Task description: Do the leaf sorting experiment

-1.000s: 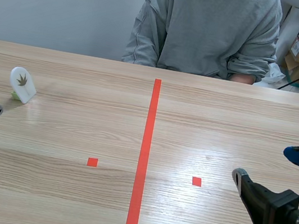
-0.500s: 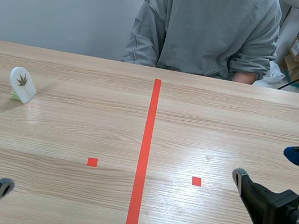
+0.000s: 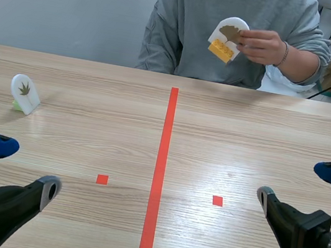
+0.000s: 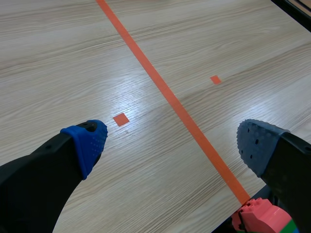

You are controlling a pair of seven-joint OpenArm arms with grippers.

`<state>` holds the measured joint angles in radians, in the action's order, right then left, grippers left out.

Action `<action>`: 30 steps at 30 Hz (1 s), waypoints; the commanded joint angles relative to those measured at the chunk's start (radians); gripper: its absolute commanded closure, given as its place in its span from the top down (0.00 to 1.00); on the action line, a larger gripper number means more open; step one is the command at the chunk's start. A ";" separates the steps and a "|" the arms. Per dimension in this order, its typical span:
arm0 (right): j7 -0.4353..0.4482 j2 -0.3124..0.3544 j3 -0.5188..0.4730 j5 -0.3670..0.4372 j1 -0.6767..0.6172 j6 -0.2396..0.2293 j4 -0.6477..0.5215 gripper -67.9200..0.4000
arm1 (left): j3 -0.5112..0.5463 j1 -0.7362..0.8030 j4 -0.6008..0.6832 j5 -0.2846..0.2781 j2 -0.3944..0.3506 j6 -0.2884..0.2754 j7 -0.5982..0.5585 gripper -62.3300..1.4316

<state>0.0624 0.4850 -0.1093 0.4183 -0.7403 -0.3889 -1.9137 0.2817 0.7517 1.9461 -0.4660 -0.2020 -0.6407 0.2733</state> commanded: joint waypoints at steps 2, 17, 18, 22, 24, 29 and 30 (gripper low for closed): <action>0.014 0.002 -0.007 0.008 0.012 0.000 -0.013 0.83 | 0.000 -0.013 -0.006 -0.013 -0.006 0.002 -0.014 0.92; 0.014 0.002 -0.007 0.008 0.012 0.000 -0.013 0.83 | 0.000 -0.040 -0.008 -0.013 -0.007 0.001 -0.010 0.92; 0.014 0.002 -0.007 0.008 0.012 0.000 -0.013 0.83 | 0.000 -0.040 -0.008 -0.013 -0.007 0.001 -0.010 0.92; 0.014 0.002 -0.007 0.008 0.012 0.000 -0.013 0.83 | 0.000 -0.040 -0.008 -0.013 -0.007 0.001 0.005 0.92; 0.014 0.002 -0.007 0.008 0.012 0.000 -0.013 0.83 | 0.000 -0.040 -0.008 -0.013 -0.007 0.001 0.013 0.92; 0.014 0.002 -0.007 0.008 0.011 0.000 -0.013 0.83 | -0.001 -0.040 -0.008 -0.013 -0.007 0.001 0.017 0.92; 0.014 0.002 -0.007 0.008 0.011 0.000 -0.013 0.83 | -0.001 -0.040 -0.008 -0.013 -0.010 0.001 0.016 0.92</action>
<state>0.0624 0.4847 -0.1093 0.4183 -0.7403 -0.3885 -1.9137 0.2817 0.7059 1.9369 -0.4656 -0.2031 -0.6373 0.3031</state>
